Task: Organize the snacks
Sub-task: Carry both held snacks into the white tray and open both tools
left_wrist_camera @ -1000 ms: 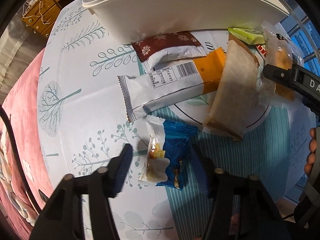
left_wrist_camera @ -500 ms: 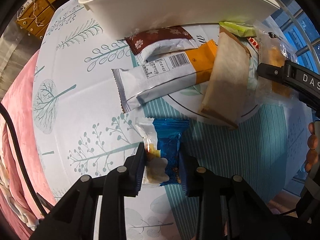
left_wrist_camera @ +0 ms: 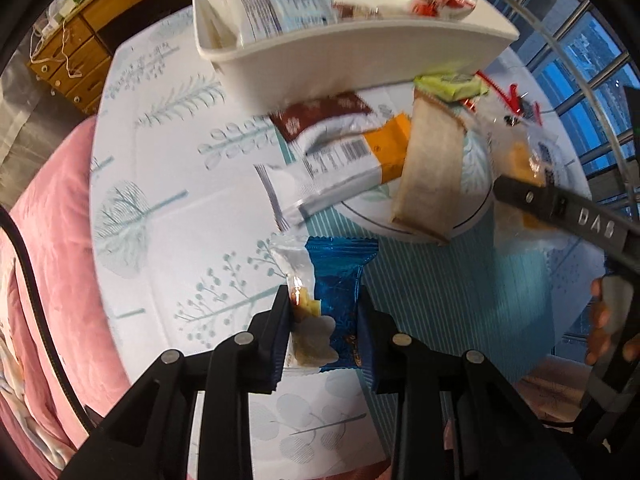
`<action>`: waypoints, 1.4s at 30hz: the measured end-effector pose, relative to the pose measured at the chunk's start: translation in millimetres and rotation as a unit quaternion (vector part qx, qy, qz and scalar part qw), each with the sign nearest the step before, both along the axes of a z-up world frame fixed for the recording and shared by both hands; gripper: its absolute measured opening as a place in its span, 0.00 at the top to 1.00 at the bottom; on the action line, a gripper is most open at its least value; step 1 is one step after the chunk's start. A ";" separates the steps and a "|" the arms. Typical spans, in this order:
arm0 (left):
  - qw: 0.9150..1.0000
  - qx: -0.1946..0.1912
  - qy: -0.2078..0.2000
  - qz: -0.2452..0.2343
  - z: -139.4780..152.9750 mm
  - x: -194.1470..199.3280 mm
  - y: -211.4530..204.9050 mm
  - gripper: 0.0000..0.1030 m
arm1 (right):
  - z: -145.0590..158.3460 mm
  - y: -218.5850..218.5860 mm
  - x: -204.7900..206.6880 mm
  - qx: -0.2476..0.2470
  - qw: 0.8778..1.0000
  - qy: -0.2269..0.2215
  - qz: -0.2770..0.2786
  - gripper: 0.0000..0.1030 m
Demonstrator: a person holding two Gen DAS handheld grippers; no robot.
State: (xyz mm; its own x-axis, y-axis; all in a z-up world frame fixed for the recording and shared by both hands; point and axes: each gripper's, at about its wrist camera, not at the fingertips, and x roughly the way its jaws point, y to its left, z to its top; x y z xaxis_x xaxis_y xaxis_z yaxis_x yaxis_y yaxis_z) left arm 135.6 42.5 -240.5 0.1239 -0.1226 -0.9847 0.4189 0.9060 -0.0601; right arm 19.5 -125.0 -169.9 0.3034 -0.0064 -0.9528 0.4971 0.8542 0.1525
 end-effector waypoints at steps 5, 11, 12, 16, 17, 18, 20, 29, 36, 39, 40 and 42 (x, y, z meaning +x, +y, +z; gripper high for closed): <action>1.000 -0.005 0.004 -0.007 28.6 12.3 6.9 0.72 | 17.8 12.2 -7.0 0.018 1.000 -0.017 -0.002 0.21; 1.000 -0.005 -0.004 -0.020 62.8 29.7 10.5 0.72 | 43.4 24.5 1.7 0.030 0.999 -0.028 0.009 0.21; 1.000 -0.006 -0.005 -0.020 67.8 33.1 10.2 0.72 | 49.5 26.6 5.2 0.027 0.999 -0.031 0.014 0.21; 0.999 -0.018 -0.018 -0.020 94.9 50.8 7.1 0.72 | 69.5 26.6 21.4 0.017 0.998 -0.044 0.033 0.21; 0.999 -0.026 -0.023 -0.020 103.2 57.2 6.2 0.72 | 74.1 26.1 25.3 0.016 0.998 -0.047 0.037 0.21; 0.999 -0.031 -0.029 -0.020 109.4 62.6 5.2 0.72 | 79.5 24.7 29.3 0.015 0.998 -0.051 0.041 0.21; 0.998 -0.036 -0.043 -0.022 122.6 75.1 0.7 0.72 | 89.7 24.0 40.6 0.010 0.997 -0.059 0.053 0.21; 0.996 -0.046 -0.072 -0.017 149.9 129.7 -28.1 0.72 | 124.9 9.5 92.2 -0.014 0.991 -0.094 0.097 0.21; 0.992 -0.087 -0.088 0.000 149.6 169.7 -42.5 0.72 | 128.3 -3.6 125.6 -0.041 0.983 -0.125 0.126 0.21; 0.991 -0.100 -0.093 0.008 146.3 181.7 -48.2 0.72 | 123.7 -7.3 135.2 -0.043 0.979 -0.146 0.138 0.21; 0.990 -0.101 -0.093 0.010 144.5 185.1 -50.1 0.72 | 121.8 -8.7 138.1 -0.042 0.978 -0.151 0.139 0.21; 0.990 -0.106 -0.096 0.013 141.0 190.1 -53.6 0.71 | 117.6 -12.3 143.3 -0.035 0.977 -0.160 0.140 0.20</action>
State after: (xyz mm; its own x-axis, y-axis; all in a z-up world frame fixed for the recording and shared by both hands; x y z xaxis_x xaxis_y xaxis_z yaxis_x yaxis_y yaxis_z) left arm 325.7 -11.1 -99.5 0.3118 -0.3180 -0.8954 0.4175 0.8923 -0.1715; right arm 162.8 -137.3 -52.3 0.5842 0.0582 -0.8095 0.1785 0.9638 0.1981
